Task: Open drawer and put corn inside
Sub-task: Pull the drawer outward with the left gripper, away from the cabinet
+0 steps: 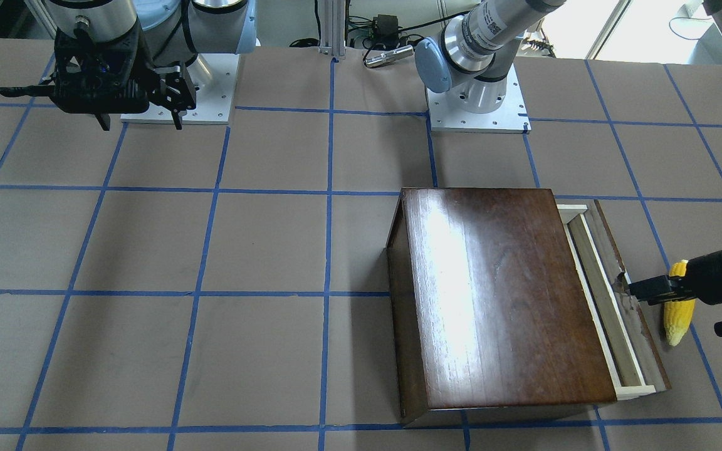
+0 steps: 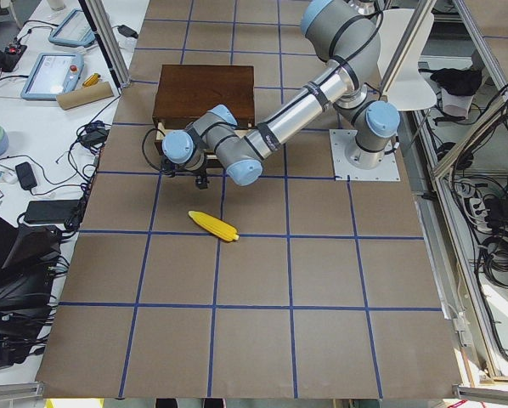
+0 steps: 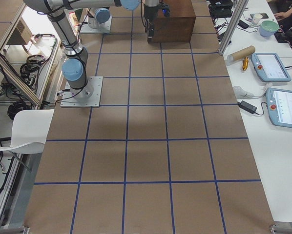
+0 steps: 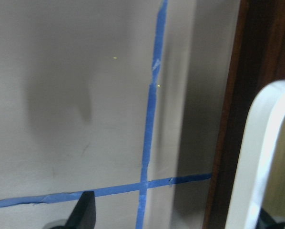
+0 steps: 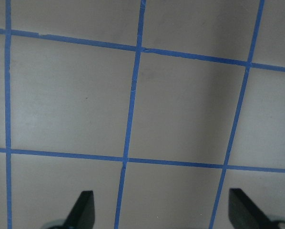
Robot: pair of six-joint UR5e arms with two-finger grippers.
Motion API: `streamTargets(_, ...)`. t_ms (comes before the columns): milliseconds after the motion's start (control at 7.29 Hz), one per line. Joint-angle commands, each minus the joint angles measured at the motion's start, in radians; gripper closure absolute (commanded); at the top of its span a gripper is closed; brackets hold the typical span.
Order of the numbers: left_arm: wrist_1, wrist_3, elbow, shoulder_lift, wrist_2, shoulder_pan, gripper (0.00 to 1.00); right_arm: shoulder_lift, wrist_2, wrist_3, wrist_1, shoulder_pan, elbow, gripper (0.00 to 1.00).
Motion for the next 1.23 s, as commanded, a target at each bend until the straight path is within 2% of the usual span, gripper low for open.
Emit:
streamTargets(0, 0.000, 0.010, 0.017, -0.002, 0.016, 0.002, 0.00, 0.001, 0.000, 0.000, 0.000, 0.000, 0.000, 0.00)
streamTargets(1097, 0.006, 0.024, 0.019, -0.002, 0.022, 0.052, 0.00, -0.001, 0.001, 0.000, 0.000, 0.000, 0.000, 0.00)
